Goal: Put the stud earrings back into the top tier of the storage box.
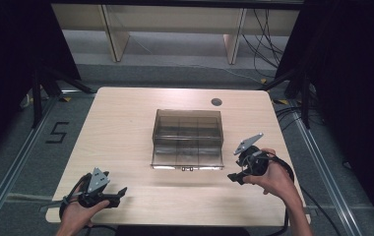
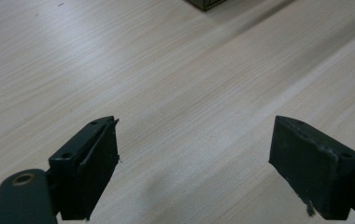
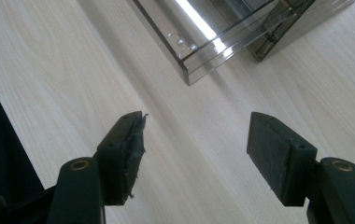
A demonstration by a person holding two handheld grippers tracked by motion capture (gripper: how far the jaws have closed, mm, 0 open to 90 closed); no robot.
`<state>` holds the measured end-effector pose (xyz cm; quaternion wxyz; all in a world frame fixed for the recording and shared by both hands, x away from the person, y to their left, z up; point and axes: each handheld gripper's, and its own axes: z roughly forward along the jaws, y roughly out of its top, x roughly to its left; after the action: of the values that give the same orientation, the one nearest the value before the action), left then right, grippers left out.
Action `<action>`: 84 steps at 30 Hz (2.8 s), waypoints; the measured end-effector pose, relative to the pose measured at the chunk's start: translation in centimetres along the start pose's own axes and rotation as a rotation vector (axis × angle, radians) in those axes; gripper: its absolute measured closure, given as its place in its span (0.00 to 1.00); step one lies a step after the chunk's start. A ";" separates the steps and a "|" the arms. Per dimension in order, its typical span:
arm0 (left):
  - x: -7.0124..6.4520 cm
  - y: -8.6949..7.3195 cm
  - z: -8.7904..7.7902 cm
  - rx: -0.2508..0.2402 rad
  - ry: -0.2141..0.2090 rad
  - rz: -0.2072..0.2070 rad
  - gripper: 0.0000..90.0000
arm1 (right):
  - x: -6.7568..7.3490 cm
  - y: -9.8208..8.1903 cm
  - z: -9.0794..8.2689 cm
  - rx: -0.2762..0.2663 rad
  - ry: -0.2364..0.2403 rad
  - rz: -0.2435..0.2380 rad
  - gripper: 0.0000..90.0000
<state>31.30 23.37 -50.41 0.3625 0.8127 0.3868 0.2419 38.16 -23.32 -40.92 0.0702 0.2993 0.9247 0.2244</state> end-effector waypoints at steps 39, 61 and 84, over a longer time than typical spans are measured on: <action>0.0 0.0 -0.2 -0.009 0.005 -0.006 0.17 | 2.1 -4.4 1.4 -0.131 -0.025 0.039 0.29; -0.1 0.0 -0.2 -0.015 0.010 -0.015 0.17 | 2.2 -7.0 2.3 -0.222 -0.016 0.077 0.26; -0.2 0.0 -0.2 -0.018 0.005 -0.019 0.17 | 2.9 -8.8 2.7 -0.217 -0.007 0.105 0.23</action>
<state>31.08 23.27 -50.30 0.3711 0.8052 0.3931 0.2438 31.92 -26.95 -47.31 0.0935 0.3387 0.8779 0.3253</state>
